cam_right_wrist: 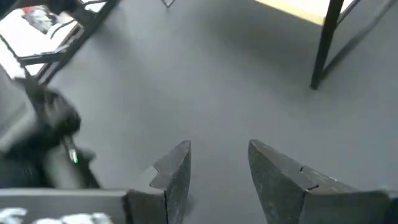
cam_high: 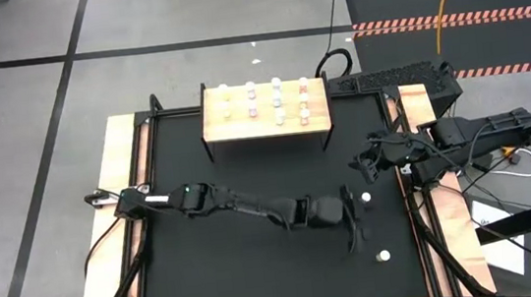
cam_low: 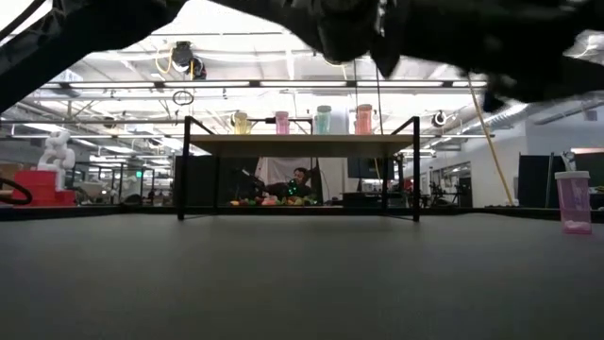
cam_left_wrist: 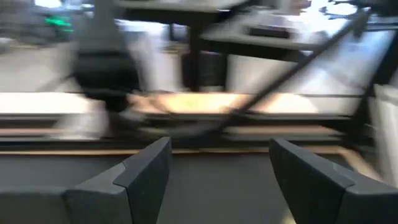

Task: Pick and place medicine bottles onto shelf by color
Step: Put the pink pill bottle on the shelf aligned with the other pink bottles

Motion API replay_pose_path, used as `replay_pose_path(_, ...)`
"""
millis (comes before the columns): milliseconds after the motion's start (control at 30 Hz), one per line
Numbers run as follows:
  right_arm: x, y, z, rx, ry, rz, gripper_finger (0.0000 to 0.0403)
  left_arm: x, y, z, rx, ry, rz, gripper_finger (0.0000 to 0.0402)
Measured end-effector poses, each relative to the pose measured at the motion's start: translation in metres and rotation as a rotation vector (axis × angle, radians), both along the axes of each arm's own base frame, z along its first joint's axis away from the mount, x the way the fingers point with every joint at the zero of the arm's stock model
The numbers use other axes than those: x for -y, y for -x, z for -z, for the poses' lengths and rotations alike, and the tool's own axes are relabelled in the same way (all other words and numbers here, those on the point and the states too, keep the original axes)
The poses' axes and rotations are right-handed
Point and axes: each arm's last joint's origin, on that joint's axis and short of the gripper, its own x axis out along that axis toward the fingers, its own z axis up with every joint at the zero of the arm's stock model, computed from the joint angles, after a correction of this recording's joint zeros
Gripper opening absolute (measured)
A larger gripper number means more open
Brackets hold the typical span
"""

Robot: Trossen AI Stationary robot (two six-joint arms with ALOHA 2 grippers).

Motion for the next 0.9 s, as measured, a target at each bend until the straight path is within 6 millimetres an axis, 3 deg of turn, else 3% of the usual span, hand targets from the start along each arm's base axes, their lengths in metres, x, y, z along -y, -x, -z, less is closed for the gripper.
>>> replay_pose_path(133,-0.001,0.005,-0.007,0.080,-0.018,-0.004,0.0153,-0.039,-0.003,-0.007,-0.051,-0.021,-0.156,0.0273)
replay_pose_path(233,-0.001,0.009,-0.013,0.141,-0.011,0.002,0.0153,-0.066,-0.007,0.004,-0.092,0.049,-0.168,0.0273)
replay_pose_path(367,0.000,0.016,-0.017,0.181,-0.016,0.000,0.0153,-0.088,-0.007,0.002,-0.087,0.070,-0.156,0.0273)
replay_pose_path(567,0.001,0.020,-0.019,0.198,0.006,0.005,0.0153,-0.076,-0.007,0.013,-0.102,-0.066,0.023,0.0273)
replay_pose_path(767,0.001,0.021,-0.020,0.205,0.009,0.004,0.0153,-0.073,-0.009,0.034,-0.125,-0.122,0.033,0.0273)
replay_pose_path(900,0.001,0.021,-0.020,0.208,0.008,0.003,0.0153,-0.078,-0.009,0.032,-0.118,-0.122,0.011,0.0273)
